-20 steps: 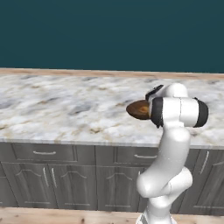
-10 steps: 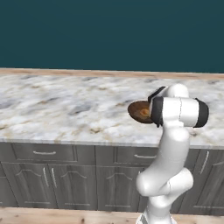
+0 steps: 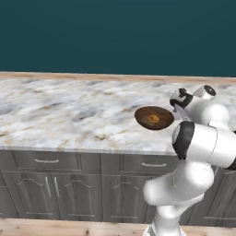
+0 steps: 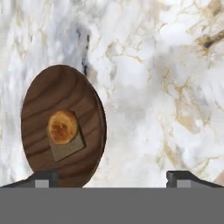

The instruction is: Pick up the heated bread from the toaster oven and place it in the bowl. Then move the bread bowl to the dining counter.

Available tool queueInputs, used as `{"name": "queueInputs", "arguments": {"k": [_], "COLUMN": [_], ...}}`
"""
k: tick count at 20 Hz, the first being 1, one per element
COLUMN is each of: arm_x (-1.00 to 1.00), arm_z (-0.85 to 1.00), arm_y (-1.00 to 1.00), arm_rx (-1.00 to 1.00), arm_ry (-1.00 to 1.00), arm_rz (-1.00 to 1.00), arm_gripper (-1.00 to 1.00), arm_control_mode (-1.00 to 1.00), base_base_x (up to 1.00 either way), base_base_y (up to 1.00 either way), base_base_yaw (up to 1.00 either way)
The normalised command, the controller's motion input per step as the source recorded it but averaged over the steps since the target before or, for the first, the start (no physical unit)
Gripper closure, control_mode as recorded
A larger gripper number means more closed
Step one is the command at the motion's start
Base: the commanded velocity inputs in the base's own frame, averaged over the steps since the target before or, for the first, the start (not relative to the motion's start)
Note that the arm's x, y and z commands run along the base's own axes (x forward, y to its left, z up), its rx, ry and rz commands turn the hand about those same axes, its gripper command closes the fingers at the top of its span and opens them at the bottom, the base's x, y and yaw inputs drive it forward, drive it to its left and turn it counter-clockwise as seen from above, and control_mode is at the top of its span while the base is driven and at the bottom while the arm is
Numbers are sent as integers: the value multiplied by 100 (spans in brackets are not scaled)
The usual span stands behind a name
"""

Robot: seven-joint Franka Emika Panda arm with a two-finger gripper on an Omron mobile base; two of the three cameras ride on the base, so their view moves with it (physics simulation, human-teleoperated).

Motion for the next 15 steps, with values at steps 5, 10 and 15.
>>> {"name": "queueInputs", "arguments": {"k": [5,10,15], "arm_x": [-100,-100,-100], "arm_z": [69,8,-9], "arm_y": [-4,12,61], "arm_rx": [-3,-17,-25], "arm_ry": [-28,-50,-58], "arm_rz": [0,0,0], "arm_gripper": [-100,-100,-100], "arm_control_mode": [-100,-100,-100], "base_base_x": [0,0,0], "base_base_y": [0,0,0], "base_base_yaw": [0,0,0]}}
